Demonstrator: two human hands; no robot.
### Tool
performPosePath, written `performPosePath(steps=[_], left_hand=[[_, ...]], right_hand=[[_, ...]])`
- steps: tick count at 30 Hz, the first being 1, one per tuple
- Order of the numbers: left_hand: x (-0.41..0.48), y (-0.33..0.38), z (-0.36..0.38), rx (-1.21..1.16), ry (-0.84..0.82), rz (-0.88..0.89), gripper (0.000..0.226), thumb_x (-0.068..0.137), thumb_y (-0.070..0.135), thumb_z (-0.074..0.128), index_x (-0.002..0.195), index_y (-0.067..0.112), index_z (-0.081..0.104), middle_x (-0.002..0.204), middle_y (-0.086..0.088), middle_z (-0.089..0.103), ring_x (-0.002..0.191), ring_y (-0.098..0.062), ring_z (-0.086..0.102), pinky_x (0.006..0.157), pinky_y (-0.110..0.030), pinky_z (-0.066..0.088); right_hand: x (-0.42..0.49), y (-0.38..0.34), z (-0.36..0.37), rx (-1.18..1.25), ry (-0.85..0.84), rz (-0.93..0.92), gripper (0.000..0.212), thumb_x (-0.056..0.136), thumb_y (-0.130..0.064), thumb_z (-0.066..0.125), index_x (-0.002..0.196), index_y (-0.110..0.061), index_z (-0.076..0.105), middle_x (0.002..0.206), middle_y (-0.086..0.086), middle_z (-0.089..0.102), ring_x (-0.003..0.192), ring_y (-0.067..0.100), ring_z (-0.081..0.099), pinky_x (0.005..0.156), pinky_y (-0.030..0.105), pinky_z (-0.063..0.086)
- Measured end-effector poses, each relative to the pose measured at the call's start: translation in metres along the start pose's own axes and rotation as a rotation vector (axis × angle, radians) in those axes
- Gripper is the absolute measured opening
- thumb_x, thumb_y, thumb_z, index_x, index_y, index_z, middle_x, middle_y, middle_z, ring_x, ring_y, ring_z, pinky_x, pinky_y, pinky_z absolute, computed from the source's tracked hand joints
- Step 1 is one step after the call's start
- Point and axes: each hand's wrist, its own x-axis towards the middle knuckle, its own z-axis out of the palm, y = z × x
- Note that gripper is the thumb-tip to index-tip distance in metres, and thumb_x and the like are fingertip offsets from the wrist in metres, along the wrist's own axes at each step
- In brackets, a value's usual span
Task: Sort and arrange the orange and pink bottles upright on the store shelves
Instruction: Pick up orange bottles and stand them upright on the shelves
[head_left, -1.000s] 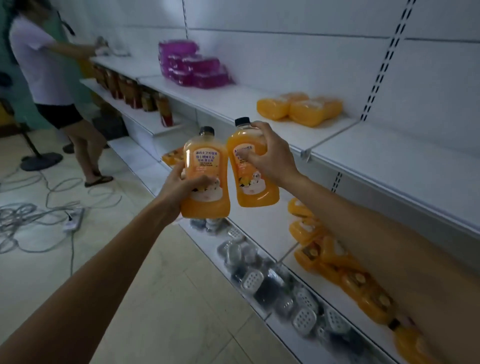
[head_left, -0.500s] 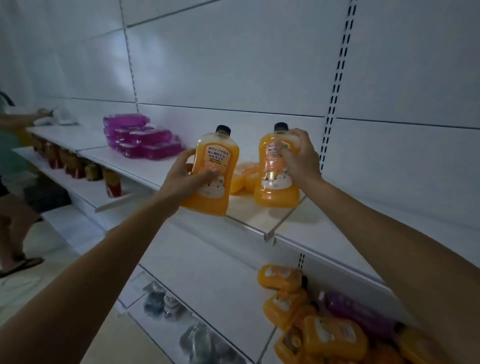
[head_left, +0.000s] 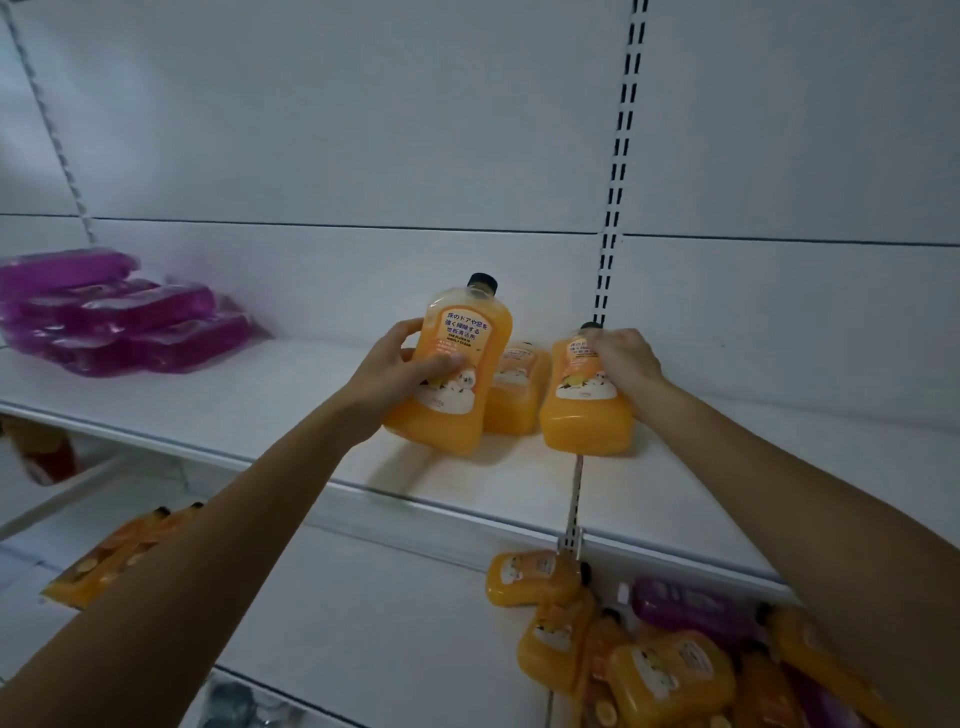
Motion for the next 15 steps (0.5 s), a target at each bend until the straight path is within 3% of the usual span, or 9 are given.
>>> performPosePath(steps=[3, 5, 9, 15], left_hand=[[0.013, -0.004, -0.008, 0.012, 0.012, 0.030, 0.058, 0.084, 0.034, 0.064, 0.135, 0.025, 0.039, 0.114, 0.002, 0.057, 0.092, -0.017, 0.060, 0.075, -0.030, 0.050], [0.021, -0.007, -0.015, 0.031, 0.039, 0.070, 0.059, 0.084, 0.035, 0.064, 0.136, 0.024, 0.039, 0.117, 0.002, 0.056, 0.098, -0.018, 0.059, 0.080, -0.032, 0.050], [0.039, -0.009, -0.032, -0.012, 0.058, 0.051, 0.057, 0.084, 0.036, 0.064, 0.135, 0.022, 0.042, 0.127, -0.003, 0.057, 0.102, -0.021, 0.058, 0.083, -0.034, 0.049], [0.066, 0.000, -0.038, -0.044, 0.062, 0.015, 0.060, 0.085, 0.038, 0.063, 0.138, 0.019, 0.041, 0.131, -0.005, 0.055, 0.100, -0.019, 0.056, 0.083, -0.033, 0.046]], right_hand=[[-0.001, -0.005, 0.008, -0.014, -0.007, 0.024, 0.049, 0.086, -0.044, 0.059, 0.126, -0.019, 0.045, 0.115, 0.005, 0.056, 0.099, 0.023, 0.059, 0.074, 0.030, 0.046], [-0.006, -0.009, 0.009, 0.021, -0.065, 0.066, 0.053, 0.081, -0.043, 0.065, 0.122, -0.019, 0.042, 0.110, 0.003, 0.055, 0.093, 0.022, 0.059, 0.067, 0.030, 0.046], [-0.009, 0.000, 0.009, -0.116, -0.147, 0.123, 0.078, 0.062, -0.051, 0.071, 0.125, -0.010, 0.048, 0.108, 0.011, 0.063, 0.089, 0.026, 0.065, 0.064, 0.030, 0.049], [-0.014, -0.001, 0.010, -0.197, -0.078, 0.135, 0.061, 0.081, -0.039, 0.069, 0.129, -0.010, 0.044, 0.113, 0.009, 0.058, 0.094, 0.025, 0.060, 0.070, 0.032, 0.048]])
